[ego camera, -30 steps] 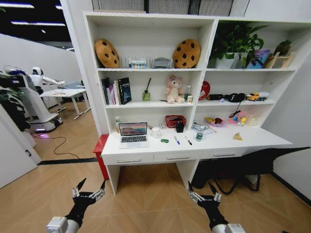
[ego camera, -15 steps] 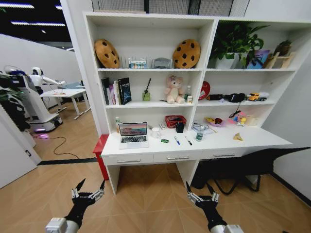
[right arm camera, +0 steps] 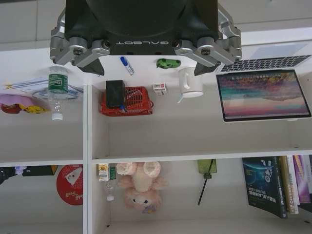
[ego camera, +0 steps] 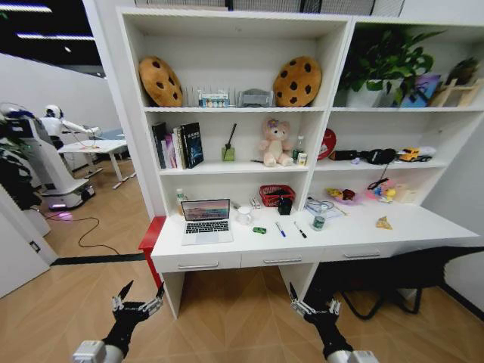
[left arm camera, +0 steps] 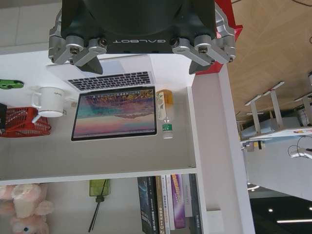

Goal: Organize the objects on the table.

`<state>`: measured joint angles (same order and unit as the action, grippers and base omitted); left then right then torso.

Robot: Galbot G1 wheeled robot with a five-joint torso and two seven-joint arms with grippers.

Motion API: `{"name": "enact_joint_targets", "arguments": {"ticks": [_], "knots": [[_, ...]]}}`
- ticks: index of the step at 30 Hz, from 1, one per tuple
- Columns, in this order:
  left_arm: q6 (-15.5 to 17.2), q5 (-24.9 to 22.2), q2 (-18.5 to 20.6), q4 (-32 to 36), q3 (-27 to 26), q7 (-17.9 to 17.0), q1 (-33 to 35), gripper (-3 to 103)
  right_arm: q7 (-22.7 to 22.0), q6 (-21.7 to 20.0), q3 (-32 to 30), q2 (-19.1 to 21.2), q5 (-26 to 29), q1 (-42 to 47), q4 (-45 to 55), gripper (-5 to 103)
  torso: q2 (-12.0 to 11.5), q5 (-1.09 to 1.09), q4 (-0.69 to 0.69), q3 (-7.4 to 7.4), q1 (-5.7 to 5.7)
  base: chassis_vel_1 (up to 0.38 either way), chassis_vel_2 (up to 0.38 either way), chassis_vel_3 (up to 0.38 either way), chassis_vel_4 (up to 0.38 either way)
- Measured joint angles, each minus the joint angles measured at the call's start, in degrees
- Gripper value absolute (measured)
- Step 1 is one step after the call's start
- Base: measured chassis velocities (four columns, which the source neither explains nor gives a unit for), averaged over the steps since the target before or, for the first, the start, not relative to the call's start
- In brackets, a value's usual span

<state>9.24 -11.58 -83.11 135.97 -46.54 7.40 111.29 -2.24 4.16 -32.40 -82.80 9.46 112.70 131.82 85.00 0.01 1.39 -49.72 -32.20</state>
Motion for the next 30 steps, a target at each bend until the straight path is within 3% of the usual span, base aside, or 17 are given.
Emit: {"name": "enact_joint_targets", "arguments": {"ticks": [8, 18, 24, 25, 27, 28, 30], "knots": [[0.00, 0.02, 0.14, -0.24, -0.04, -0.01, -0.02, 97, 0.67, 2.82, -0.03, 0.29, 0.22, -0.87, -0.42, 100, -0.05, 0.00, -0.02, -0.03, -0.09, -0.261, 0.283, 0.271, -0.263], [-0.24, -0.09, 1.72, 0.15, -1.34, 0.04, -0.46, 97, 0.66, 5.33, -0.72, 1.12, -0.06, -0.81, -0.25, 100, -0.01, -0.01, -0.01, -0.01, -0.02, -0.130, 0.118, 0.104, -0.123], [0.12, -3.23, 6.89, -0.62, -2.79, 0.02, -2.78, 97, 0.67, 5.34, -0.73, 1.60, -0.61, -0.89, -0.18, 100, 0.01, -0.02, -0.02, 0.01, 0.03, 0.000, 0.000, 0.000, 0.000], [-0.24, -4.54, 10.11, -1.84, -3.18, 1.60, -3.90, 99, 0.65, 5.34, -0.80, 1.62, -0.89, -0.84, -0.33, 100, 0.01, -0.02, -0.02, 0.01, 0.03, 0.000, 0.000, 0.000, 0.000], [-0.53, -5.06, 11.95, -2.52, -3.44, 2.13, -4.62, 94, 0.59, 5.34, -0.86, 1.62, -1.06, -0.83, -0.43, 100, 0.01, -0.02, 0.00, 0.01, 0.03, 0.000, 0.000, 0.000, 0.000], [-0.77, -6.11, 14.96, -3.64, -3.78, 2.74, -5.84, 89, 0.21, 5.32, -0.93, 1.60, -1.39, -0.79, -0.53, 100, 0.01, -0.03, -0.01, 0.01, 0.03, 0.000, 0.000, 0.000, 0.000], [-0.82, -6.49, 15.85, -4.07, -3.89, 2.77, -6.31, 84, -0.02, 5.32, -0.96, 1.57, -1.52, -0.78, -0.58, 100, 0.01, -0.02, 0.00, 0.01, 0.03, 0.000, 0.000, 0.000, 0.000]]}}
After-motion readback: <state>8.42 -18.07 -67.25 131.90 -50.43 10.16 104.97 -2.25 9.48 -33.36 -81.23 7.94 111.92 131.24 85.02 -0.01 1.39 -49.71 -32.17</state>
